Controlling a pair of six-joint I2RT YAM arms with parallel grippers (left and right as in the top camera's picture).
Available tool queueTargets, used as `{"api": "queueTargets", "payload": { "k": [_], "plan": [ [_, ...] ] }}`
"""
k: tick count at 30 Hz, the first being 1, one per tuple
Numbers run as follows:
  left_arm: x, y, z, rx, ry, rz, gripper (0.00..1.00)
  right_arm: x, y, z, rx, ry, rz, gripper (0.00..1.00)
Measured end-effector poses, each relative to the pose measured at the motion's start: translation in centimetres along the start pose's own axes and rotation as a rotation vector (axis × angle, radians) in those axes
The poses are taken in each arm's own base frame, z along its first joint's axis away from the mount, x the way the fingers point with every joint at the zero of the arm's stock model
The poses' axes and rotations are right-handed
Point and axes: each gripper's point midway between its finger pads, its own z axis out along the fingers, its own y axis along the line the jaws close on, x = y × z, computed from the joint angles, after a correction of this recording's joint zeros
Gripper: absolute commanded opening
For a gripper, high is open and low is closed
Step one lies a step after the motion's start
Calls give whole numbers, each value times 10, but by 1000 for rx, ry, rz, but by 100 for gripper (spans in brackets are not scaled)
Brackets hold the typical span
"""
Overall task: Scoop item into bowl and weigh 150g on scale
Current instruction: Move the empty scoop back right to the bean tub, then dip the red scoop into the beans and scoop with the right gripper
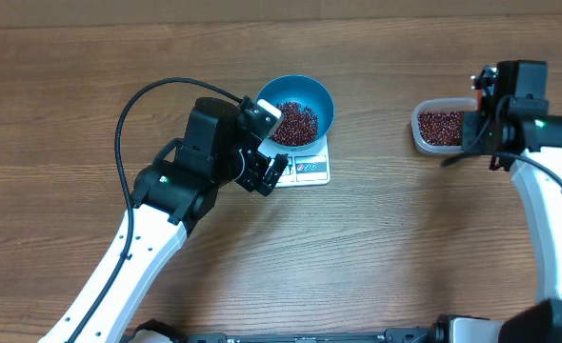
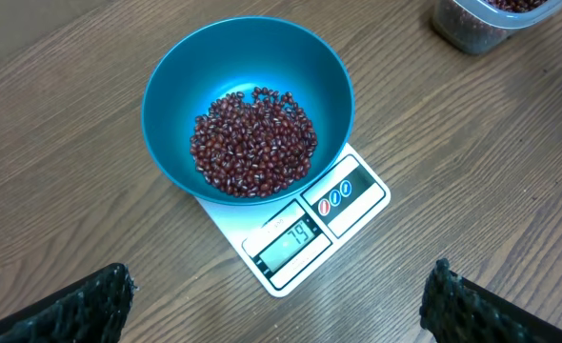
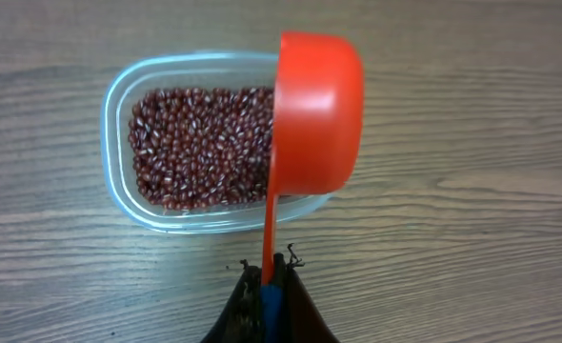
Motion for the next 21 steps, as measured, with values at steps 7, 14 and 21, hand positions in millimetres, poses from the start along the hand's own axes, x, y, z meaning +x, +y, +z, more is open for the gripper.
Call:
{"api": "queueTargets", "payload": {
  "k": [7, 14, 21],
  "plan": [
    [0, 0, 0, 0, 0, 0, 100, 15, 10, 40, -17, 119, -23, 4],
    [0, 0, 0, 0, 0, 0, 100, 28, 16, 64, -27, 195, -34, 4],
    [0, 0, 0, 0, 0, 0, 100, 37, 30, 82, -79, 245, -37, 4]
  ]
}}
